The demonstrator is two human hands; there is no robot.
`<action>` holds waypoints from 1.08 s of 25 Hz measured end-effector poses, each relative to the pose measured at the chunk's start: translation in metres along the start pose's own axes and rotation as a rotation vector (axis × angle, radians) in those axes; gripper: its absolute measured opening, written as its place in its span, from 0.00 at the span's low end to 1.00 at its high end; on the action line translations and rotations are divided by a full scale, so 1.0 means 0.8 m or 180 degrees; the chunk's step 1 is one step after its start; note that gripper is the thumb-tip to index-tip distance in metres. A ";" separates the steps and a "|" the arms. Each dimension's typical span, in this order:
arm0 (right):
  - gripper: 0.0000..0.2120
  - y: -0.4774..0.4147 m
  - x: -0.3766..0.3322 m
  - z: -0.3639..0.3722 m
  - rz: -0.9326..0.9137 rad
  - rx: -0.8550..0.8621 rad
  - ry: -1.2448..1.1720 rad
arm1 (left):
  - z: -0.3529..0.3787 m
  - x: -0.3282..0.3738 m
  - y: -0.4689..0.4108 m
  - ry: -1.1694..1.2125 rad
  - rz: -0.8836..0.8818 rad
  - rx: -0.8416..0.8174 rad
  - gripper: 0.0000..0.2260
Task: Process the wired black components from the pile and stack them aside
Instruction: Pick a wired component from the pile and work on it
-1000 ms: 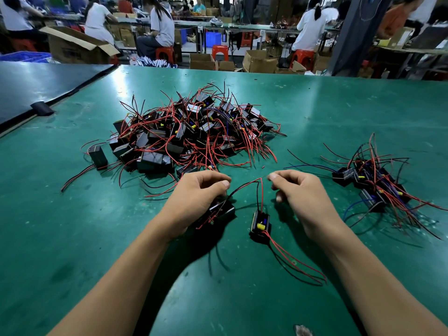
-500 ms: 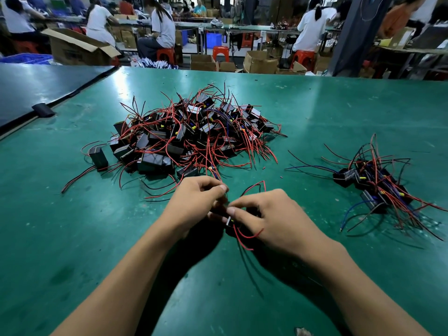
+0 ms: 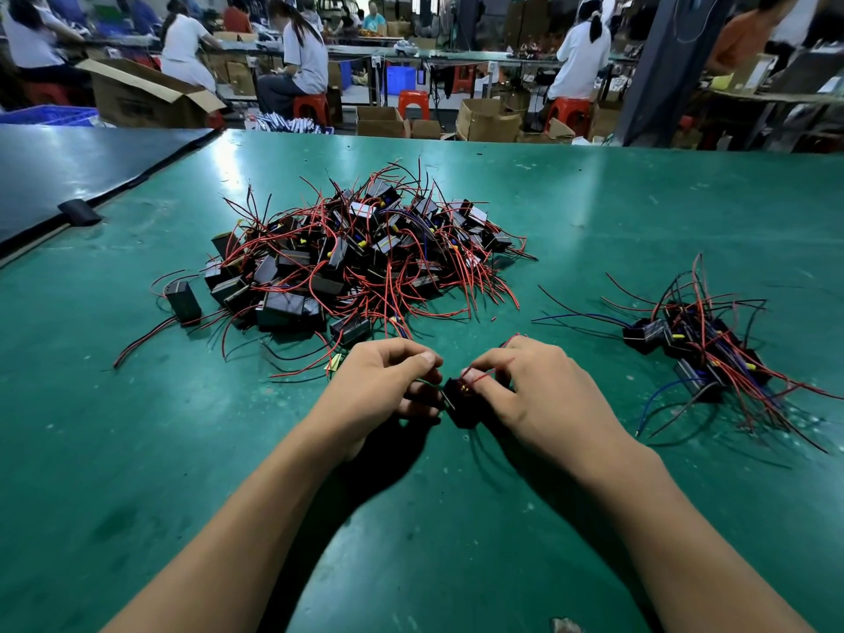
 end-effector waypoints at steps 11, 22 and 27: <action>0.13 0.002 0.002 -0.036 -0.0177 0.0431 -0.1245 | 0.018 -0.006 0.004 0.0199 -0.0210 -0.0351 0.05; 0.03 0.007 -0.013 0.016 -0.0093 -0.0942 -0.1117 | 0.033 -0.013 0.007 0.0516 -0.0403 -0.0597 0.08; 0.04 -0.008 0.034 -0.012 0.0268 -0.0145 -0.1256 | 0.031 -0.012 0.008 0.0507 -0.0402 -0.0535 0.08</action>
Point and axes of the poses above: each hand's wrist, its own y-axis away from the middle knuckle, its own z-axis out of the palm, x = y × z, the point moved 10 cm from there along -y, towards the middle knuckle, and after that the axes turned 6 degrees about -x, right-handed, at the moved point
